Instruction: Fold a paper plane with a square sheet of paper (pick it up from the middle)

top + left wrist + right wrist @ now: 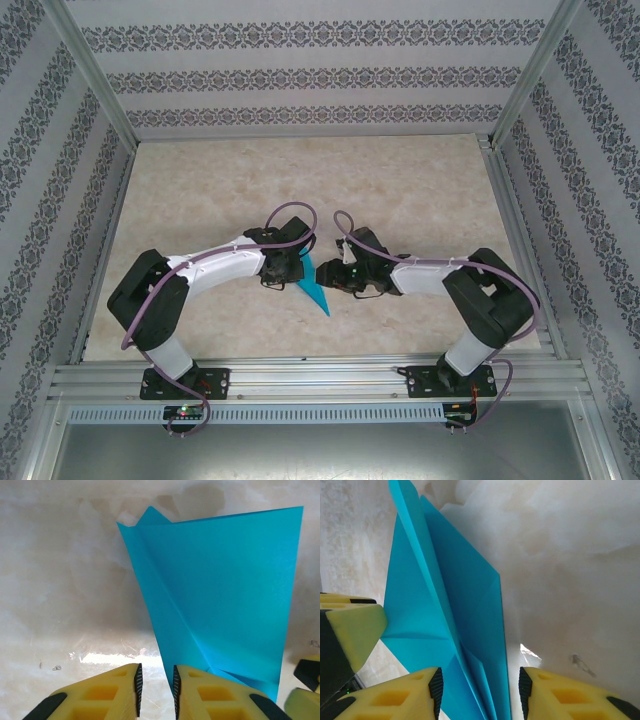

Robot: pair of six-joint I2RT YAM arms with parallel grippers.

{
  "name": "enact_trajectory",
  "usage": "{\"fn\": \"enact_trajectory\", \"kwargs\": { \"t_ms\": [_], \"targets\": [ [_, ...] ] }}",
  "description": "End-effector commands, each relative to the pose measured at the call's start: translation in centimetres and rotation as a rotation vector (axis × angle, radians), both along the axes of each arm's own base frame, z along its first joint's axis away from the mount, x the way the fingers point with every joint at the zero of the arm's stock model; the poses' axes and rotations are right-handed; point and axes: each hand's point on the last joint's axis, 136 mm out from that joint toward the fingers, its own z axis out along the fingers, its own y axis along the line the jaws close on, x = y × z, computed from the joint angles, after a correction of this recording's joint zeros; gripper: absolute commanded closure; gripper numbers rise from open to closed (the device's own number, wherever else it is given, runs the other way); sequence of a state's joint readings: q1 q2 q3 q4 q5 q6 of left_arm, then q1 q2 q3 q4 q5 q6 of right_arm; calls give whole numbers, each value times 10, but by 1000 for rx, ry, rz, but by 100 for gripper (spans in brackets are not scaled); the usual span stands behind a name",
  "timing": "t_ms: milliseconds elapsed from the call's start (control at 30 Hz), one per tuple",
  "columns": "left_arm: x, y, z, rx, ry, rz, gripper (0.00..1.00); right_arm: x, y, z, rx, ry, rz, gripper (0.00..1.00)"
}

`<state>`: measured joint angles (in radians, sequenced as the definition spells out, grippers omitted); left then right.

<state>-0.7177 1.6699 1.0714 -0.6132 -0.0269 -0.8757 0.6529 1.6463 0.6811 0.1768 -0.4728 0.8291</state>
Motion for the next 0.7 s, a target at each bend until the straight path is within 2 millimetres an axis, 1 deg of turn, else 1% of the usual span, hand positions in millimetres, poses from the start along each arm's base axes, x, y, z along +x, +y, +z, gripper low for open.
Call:
{"fn": "enact_trajectory", "kwargs": {
  "t_ms": [0, 167, 333, 567, 667],
  "targets": [
    [3, 2, 5, -15, -19, 2, 73, 0, 19, 8, 50, -21, 70, 54],
    [3, 2, 3, -20, -15, 1, 72, -3, 29, 9, 65, -17, 94, 54],
    [2, 2, 2, -19, -12, -1, 72, -7, 30, 12, 49, -34, 106, 54],
    [3, 1, 3, -27, -18, -3, 72, -14, 32, 7, -9, -52, 145, 57],
    [3, 1, 4, -29, -22, -3, 72, -13, 31, 3, -67, -67, 149, 54]
  ]
}}
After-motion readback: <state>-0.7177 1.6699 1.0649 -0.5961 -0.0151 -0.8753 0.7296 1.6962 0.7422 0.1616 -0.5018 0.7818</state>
